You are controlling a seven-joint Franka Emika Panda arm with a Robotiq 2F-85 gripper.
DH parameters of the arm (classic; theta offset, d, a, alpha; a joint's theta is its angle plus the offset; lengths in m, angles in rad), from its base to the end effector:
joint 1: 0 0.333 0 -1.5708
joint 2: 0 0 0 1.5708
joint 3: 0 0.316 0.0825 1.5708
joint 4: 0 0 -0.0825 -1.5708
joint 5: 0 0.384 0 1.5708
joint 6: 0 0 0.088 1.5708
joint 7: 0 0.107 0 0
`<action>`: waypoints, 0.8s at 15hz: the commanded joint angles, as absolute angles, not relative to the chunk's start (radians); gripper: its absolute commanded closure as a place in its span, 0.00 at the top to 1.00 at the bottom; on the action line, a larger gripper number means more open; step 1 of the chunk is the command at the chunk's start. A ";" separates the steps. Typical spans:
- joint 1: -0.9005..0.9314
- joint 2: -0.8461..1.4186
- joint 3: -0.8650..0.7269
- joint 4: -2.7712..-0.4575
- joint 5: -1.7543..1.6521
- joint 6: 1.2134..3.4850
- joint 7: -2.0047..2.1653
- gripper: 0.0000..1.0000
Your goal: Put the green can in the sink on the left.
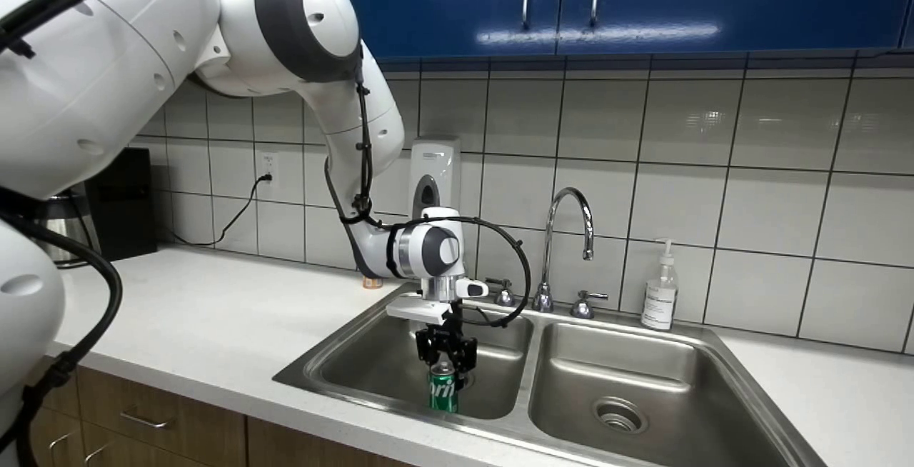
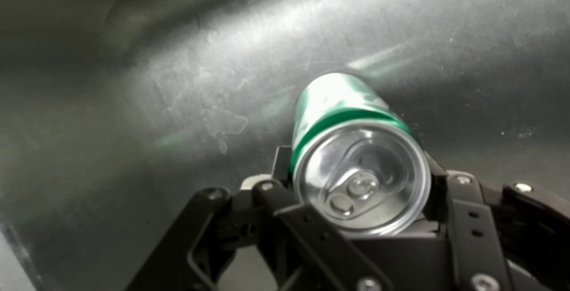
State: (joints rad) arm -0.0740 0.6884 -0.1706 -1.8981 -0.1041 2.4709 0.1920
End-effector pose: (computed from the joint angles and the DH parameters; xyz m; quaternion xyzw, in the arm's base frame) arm 0.5960 -0.1469 0.1309 0.9823 -0.1580 -0.0569 0.0835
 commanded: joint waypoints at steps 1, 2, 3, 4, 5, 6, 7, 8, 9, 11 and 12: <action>-0.088 0.695 -0.166 -1.877 -0.087 2.468 0.166 0.39; -0.089 0.696 -0.166 -1.876 -0.087 2.467 0.166 0.39; -0.089 0.697 -0.166 -1.875 -0.087 2.466 0.166 0.39; -0.089 0.697 -0.166 -1.874 -0.087 2.466 0.166 0.39; -0.089 0.699 -0.166 -1.873 -0.086 2.465 0.168 0.39; -0.090 0.700 -0.166 -1.871 -0.084 2.460 0.169 0.67; -0.088 0.700 -0.168 -1.871 -0.087 2.460 0.170 0.90; -0.087 0.698 -0.169 -1.871 -0.088 2.460 0.170 0.92; -0.086 0.697 -0.170 -1.871 -0.089 2.460 0.171 0.93; -0.083 0.691 -0.174 -1.870 -0.093 2.457 0.175 1.00; -0.081 0.685 -0.177 -1.870 -0.095 2.455 0.177 1.00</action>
State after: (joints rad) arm -0.0772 0.6926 -0.1724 -1.8871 -0.1023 2.4708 0.1919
